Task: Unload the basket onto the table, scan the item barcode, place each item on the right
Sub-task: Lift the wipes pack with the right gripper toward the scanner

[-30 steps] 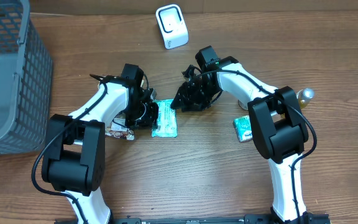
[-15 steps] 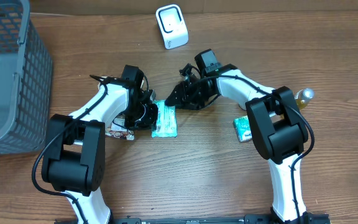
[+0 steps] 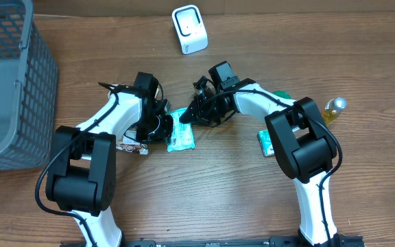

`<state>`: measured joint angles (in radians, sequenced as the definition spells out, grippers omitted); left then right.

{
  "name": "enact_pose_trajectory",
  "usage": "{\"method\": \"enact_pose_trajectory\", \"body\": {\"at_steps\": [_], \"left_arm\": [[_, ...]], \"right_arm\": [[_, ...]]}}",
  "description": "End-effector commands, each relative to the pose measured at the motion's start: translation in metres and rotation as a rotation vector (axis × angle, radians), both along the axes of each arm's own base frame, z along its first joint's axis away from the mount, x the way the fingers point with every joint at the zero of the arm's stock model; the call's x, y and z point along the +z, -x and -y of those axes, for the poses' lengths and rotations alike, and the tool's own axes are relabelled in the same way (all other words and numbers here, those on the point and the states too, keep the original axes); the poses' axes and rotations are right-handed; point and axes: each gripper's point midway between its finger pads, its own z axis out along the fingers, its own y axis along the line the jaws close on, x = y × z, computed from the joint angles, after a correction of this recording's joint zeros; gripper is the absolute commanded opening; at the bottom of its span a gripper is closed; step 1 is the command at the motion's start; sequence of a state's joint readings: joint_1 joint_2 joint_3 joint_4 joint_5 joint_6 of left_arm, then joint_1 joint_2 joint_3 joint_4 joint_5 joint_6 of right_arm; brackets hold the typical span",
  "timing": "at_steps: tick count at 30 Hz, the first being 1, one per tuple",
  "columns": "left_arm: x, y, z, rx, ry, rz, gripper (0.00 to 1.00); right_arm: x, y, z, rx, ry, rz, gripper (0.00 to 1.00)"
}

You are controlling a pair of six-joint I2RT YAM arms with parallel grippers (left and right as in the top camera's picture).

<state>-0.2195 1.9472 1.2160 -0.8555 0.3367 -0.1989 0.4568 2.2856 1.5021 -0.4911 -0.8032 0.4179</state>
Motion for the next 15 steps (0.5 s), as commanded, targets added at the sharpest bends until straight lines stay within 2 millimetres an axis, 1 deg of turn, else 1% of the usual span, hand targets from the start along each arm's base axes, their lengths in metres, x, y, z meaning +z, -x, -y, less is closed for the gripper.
{"method": "enact_pose_trajectory", "body": {"at_steps": [1, 4, 7, 9, 12, 13, 14, 15], "left_arm": [[-0.009, 0.007, -0.005, -0.022, -0.029, -0.014, 0.04], [-0.003, 0.001, -0.006, -0.016, -0.025, 0.002, 0.04], [0.017, -0.014, -0.007, 0.001, -0.008, 0.049, 0.04], [0.044, -0.031, -0.008, 0.016, 0.012, 0.120, 0.04], [0.094, -0.061, -0.014, 0.045, 0.034, 0.256, 0.04], [0.117, -0.074, -0.020, 0.063, 0.031, 0.320, 0.04], [0.132, -0.083, -0.026, 0.079, 0.022, 0.366, 0.04], [0.151, -0.094, -0.036, 0.100, 0.001, 0.425, 0.04]], "right_arm": [[-0.024, 0.010, 0.006, 0.015, 0.069, -0.003, 0.12], [-0.014, 0.004, 0.004, 0.045, 0.050, 0.074, 0.12], [0.003, -0.005, 0.005, 0.064, 0.039, 0.149, 0.07], [0.020, -0.014, 0.008, 0.054, 0.029, 0.196, 0.04], [0.047, -0.028, 0.015, 0.059, 0.027, 0.315, 0.04], [0.056, -0.034, 0.019, 0.065, 0.038, 0.367, 0.04], [0.063, -0.037, 0.021, 0.069, 0.043, 0.400, 0.04], [0.075, -0.043, 0.024, 0.069, 0.047, 0.445, 0.04]]}}
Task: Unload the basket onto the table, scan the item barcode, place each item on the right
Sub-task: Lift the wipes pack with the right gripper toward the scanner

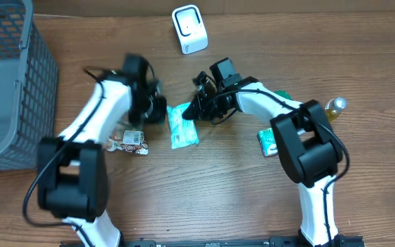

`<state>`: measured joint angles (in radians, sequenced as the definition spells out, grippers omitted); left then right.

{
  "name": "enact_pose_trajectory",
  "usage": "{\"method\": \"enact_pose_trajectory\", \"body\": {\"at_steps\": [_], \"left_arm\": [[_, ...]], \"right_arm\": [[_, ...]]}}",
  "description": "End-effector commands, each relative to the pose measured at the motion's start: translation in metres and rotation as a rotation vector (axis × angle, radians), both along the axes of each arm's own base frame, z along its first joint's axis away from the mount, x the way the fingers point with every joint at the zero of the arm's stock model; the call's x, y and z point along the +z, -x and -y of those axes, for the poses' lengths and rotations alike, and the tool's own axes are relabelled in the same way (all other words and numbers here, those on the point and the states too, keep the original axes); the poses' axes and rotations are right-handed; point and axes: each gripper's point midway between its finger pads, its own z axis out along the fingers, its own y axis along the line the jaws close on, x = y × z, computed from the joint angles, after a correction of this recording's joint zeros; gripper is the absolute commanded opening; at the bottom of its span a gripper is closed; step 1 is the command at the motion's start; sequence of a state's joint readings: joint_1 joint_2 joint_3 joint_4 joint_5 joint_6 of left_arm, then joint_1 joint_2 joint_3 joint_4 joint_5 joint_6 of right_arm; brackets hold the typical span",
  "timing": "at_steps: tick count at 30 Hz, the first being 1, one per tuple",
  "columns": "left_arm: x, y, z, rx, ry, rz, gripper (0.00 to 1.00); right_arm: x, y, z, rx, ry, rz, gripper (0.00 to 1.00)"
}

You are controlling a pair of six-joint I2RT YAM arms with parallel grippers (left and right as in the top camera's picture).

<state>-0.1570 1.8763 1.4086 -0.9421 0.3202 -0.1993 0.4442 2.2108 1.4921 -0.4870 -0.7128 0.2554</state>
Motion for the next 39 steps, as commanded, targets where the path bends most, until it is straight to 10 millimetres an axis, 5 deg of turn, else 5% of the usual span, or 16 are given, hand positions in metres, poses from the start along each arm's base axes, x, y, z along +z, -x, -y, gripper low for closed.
{"method": "enact_pose_trajectory", "body": {"at_steps": [1, 2, 4, 6, 8, 10, 14, 16, 17, 24, 32, 39], "left_arm": [[0.102, -0.051, -0.034, 0.072, -0.047, 0.313, 0.04], [0.142, -0.070, -0.063, 0.144, -0.111, 0.430, 0.05], [0.163, -0.079, -0.085, 0.197, -0.163, 0.487, 0.07], [0.173, -0.083, -0.106, 0.247, -0.222, 0.517, 0.13], [0.176, -0.085, -0.129, 0.298, -0.294, 0.531, 0.31], [0.177, -0.085, -0.159, 0.368, -0.404, 0.533, 0.33], [0.180, -0.080, -0.203, 0.468, -0.544, 0.529, 0.68], [0.179, -0.078, -0.208, 0.477, -0.545, 0.518, 1.00], [0.179, -0.077, -0.210, 0.480, -0.546, 0.516, 0.99], [0.179, -0.077, -0.210, 0.480, -0.546, 0.517, 1.00], [0.179, -0.077, -0.210, 0.480, -0.546, 0.517, 0.99], [0.179, -0.077, -0.210, 0.480, -0.546, 0.517, 1.00]], "right_arm": [[0.072, -0.034, 0.016, 0.001, 0.003, 0.274, 0.04], [0.119, -0.043, 0.015, 0.010, -0.056, 0.376, 0.04], [0.164, -0.047, 0.014, 0.015, -0.128, 0.470, 0.04], [0.198, -0.052, 0.018, 0.005, -0.170, 0.559, 0.04], [0.229, -0.059, 0.024, -0.016, -0.187, 0.644, 0.03], [0.260, -0.068, 0.032, -0.029, -0.165, 0.765, 0.03], [0.309, -0.094, 0.046, -0.098, -0.057, 0.979, 0.03], [0.331, -0.106, 0.050, -0.134, 0.016, 1.100, 0.03], [0.338, -0.112, 0.052, -0.147, 0.062, 1.162, 0.03], [0.337, -0.130, 0.042, -0.070, 0.323, 1.425, 0.03], [0.299, -0.183, 0.027, -0.085, 0.538, 1.614, 0.03], [0.261, -0.215, 0.011, -0.142, 0.523, 1.713, 0.03]]}}
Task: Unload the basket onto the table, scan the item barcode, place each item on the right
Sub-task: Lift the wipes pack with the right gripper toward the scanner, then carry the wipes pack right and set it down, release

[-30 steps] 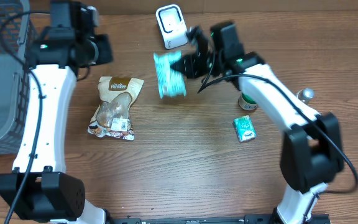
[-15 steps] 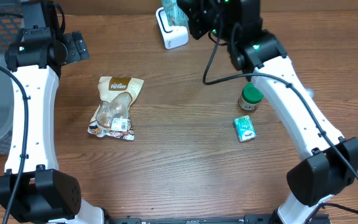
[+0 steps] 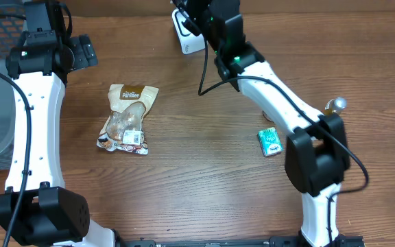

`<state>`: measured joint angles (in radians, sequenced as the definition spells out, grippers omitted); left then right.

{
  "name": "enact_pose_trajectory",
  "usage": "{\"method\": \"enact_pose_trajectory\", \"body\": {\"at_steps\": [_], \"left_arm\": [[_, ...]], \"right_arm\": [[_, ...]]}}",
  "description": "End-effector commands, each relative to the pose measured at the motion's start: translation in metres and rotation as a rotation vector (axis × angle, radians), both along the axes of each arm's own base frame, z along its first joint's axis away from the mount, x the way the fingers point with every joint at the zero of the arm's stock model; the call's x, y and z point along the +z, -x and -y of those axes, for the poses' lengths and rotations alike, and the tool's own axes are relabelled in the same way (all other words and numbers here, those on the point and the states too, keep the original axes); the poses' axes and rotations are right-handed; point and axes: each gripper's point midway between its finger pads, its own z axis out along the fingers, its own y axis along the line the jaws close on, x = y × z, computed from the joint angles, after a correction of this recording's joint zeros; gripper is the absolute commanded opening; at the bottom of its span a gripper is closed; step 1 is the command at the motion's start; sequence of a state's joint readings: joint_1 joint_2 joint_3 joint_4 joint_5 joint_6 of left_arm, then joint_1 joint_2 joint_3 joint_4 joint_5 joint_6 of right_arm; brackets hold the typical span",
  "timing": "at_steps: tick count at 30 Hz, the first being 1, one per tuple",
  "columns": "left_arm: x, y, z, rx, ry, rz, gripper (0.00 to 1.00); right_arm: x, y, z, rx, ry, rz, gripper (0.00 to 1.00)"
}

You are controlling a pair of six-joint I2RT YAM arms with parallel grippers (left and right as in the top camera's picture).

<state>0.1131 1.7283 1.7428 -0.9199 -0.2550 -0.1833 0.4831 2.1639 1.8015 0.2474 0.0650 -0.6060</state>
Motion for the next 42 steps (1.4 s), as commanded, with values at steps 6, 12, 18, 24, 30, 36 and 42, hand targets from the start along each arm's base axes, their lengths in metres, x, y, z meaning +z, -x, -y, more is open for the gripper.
{"method": "enact_pose_trajectory", "body": {"at_steps": [6, 12, 18, 24, 30, 36, 42], "left_arm": [[0.005, -0.001, -0.002, 0.005, -0.014, 0.008, 1.00], [0.005, -0.001, -0.002, 0.005, -0.014, 0.009, 1.00], [0.005, -0.001, -0.002, 0.005, -0.014, 0.008, 0.99], [0.005, -0.001, -0.002, 0.005, -0.014, 0.008, 1.00], [0.004, -0.001, -0.002, 0.005, -0.014, 0.008, 1.00], [0.005, -0.001, -0.002, 0.005, -0.014, 0.009, 1.00], [0.005, -0.001, -0.002, 0.005, -0.014, 0.008, 0.99]], "right_arm": [[-0.049, -0.031, -0.006, -0.050, 0.093, 0.140, 0.03], [-0.073, -0.039, -0.006, -0.058, 0.154, 0.215, 0.03], [-0.095, -0.042, -0.007, -0.054, 0.174, 0.186, 0.04], [-0.109, -0.041, -0.009, -0.042, 0.192, 0.137, 0.04], [-0.120, -0.040, -0.010, -0.039, 0.137, 0.064, 0.04], [-0.100, -0.039, -0.011, -0.047, 0.011, 0.081, 0.03], [-0.012, -0.026, 0.002, -0.055, -0.126, 0.100, 0.03]]}}
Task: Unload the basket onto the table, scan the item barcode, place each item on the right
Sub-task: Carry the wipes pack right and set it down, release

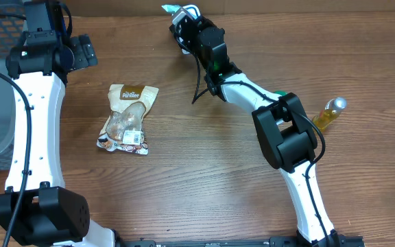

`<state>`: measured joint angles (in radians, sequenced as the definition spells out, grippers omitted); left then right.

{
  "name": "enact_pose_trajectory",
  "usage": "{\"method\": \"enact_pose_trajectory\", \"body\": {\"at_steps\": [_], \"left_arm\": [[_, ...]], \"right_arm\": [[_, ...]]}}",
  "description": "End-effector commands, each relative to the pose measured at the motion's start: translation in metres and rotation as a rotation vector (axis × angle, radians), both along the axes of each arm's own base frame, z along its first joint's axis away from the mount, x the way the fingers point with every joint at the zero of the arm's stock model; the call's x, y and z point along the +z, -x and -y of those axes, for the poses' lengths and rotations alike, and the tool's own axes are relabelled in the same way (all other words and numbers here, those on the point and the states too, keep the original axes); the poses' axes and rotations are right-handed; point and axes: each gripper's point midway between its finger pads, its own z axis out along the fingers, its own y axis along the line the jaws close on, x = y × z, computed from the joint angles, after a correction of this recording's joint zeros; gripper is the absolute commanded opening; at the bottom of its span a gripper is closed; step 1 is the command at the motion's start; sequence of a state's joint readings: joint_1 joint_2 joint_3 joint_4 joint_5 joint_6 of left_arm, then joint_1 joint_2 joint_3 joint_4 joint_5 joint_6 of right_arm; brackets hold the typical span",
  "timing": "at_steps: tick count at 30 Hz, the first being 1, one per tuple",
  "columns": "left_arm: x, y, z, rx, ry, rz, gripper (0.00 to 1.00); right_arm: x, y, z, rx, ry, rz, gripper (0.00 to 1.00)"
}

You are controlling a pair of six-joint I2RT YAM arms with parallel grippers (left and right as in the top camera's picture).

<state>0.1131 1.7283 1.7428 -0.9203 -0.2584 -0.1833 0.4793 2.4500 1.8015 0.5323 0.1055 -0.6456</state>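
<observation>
My right gripper point(177, 16) reaches to the far top centre of the table and is shut on a teal packet point(169, 9), of which only a corner sticks out to the left. The white barcode scanner point(190, 9) stands right under that gripper and is mostly hidden by it. At the upper left my left gripper point(82, 50) hangs high above the table, open and holding nothing.
A brown snack bag point(127, 116) lies left of centre. A grey mesh basket stands at the left edge. A yellow bottle point(328, 113) and a green object point(280, 92) lie at the right, beside the right arm.
The right arm has stretched lower and further over the scanner, and the teal packet's corner now shows at its tip. The small teal box at the right is now covered by the arm. The left arm is unchanged.
Both grippers were first at the teal packet lying beside the snack bag. Then the left gripper had drawn away while the right stayed at the packet. Later the packet was gone from the table, the left arm was raised and the right was at the scanner, where it holds the packet now.
</observation>
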Motion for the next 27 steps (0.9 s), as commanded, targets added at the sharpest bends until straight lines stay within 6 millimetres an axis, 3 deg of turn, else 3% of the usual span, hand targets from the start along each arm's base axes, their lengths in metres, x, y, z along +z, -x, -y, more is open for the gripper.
{"method": "enact_pose_trajectory", "body": {"at_steps": [1, 2, 5, 8, 10, 12, 16, 18, 19, 23, 27], "left_arm": [[0.005, -0.001, -0.001, 0.003, -0.012, 0.009, 0.99], [0.004, -0.001, -0.001, 0.003, -0.012, 0.009, 1.00], [0.004, -0.001, -0.001, 0.003, -0.012, 0.009, 1.00], [0.005, -0.001, -0.001, 0.003, -0.012, 0.009, 1.00], [0.004, -0.001, -0.001, 0.003, -0.012, 0.009, 1.00], [0.004, -0.001, -0.001, 0.003, -0.012, 0.009, 1.00], [0.005, -0.001, -0.001, 0.003, -0.012, 0.009, 1.00], [0.004, -0.001, -0.001, 0.003, -0.012, 0.009, 0.99], [0.004, -0.001, -0.001, 0.003, -0.012, 0.009, 1.00], [0.004, -0.001, -0.001, 0.003, -0.012, 0.009, 1.00], [0.004, -0.001, -0.001, 0.003, -0.012, 0.009, 1.00]], "right_arm": [[0.115, 0.013, 0.013, -0.012, -0.175, 0.076, 0.03], [0.132, 0.019, 0.020, -0.018, -0.207, 0.038, 0.03], [0.155, 0.039, 0.042, -0.054, -0.275, -0.120, 0.03], [0.155, 0.059, 0.066, -0.111, -0.331, -0.292, 0.03], [0.141, 0.080, 0.077, -0.124, -0.355, -0.455, 0.03], [0.117, 0.107, 0.083, -0.117, -0.364, -0.645, 0.04], [0.047, 0.169, 0.091, -0.164, -0.361, -1.084, 0.04], [0.022, 0.191, 0.097, -0.211, -0.338, -1.215, 0.04], [-0.003, 0.213, 0.105, -0.266, -0.297, -1.334, 0.04], [-0.050, 0.245, 0.117, -0.345, -0.215, -1.496, 0.04], [-0.087, 0.259, 0.135, -0.437, -0.139, -1.542, 0.04]]}}
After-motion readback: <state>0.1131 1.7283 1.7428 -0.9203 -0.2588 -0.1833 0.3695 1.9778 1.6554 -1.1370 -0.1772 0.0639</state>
